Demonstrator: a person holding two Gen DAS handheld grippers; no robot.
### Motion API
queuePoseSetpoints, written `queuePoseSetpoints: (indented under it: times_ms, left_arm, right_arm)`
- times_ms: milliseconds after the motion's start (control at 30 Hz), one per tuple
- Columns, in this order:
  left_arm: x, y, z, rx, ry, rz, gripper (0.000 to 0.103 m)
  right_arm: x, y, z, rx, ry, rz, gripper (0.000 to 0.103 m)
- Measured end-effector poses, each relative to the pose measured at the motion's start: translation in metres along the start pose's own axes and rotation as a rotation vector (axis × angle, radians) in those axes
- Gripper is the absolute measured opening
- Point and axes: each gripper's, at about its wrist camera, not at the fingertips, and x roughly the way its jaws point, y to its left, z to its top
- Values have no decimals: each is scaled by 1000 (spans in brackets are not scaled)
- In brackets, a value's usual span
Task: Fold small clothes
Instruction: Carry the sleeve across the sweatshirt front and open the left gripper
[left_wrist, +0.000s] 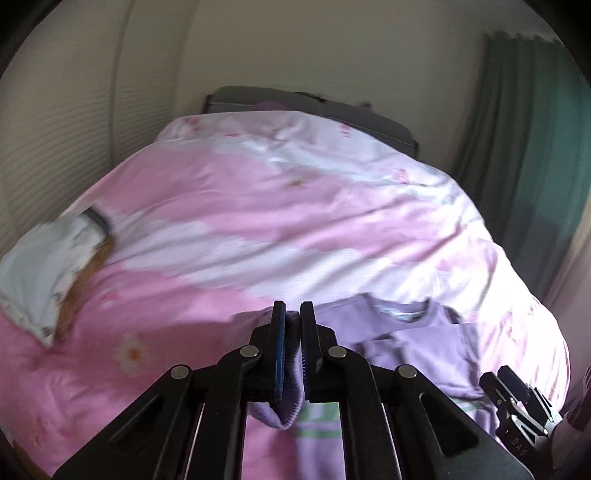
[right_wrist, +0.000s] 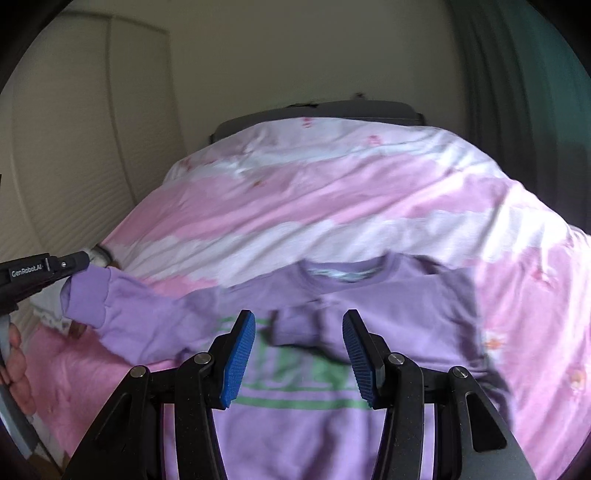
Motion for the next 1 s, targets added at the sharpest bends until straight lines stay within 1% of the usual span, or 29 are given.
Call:
queuePoseSetpoints:
  times_ms: [33,267,300,367,400,433,533,633,700,733,900,1000]
  left_arm:
    - [5,-19,3,19,1,-13,9]
    - [39,-131,9,133,15,-93,9]
    - [47,-150,8,150,22,-106,9]
    - [59,-176,4,172,35,-126,9]
    - [65,-191,2,184,44,-136,9]
    - [72,-203,-1,197,53,-142,9]
    - [90,-235,-15,239,86,-158,9]
    - [113,-257,-31,274,126,-151,9]
    - [126,-265,-41,285,151,-143,9]
    - [131,-268,-46,293,164,-138,9]
    - [152,-273,-67,332,212,-115,9]
    - [156,-278,-77,371,219,-99,10]
  right_arm:
    - [0,0,0,0,0,0,50]
    - [-15,-90,11,78,-21,-60,50]
    - [-16,-103,11,89,-22,-71,50]
    - [-18,-127,11,109,-19,-88,50]
    - [-17,-148,11,129,-15,-105,50]
    - [-17,-148,11,129,-15,-105,50]
    - [-13,-176,9,153,-3,-125,50]
    - [-9,-198,2,176,14,-137,50]
    - [-3,-207,-2,187,28,-141,50]
    - [-1,-215,-10,197,40,-141,50]
    - [8,-223,-17,206,69,-141,50]
    - [14,-226,-20,206,83,-140,50]
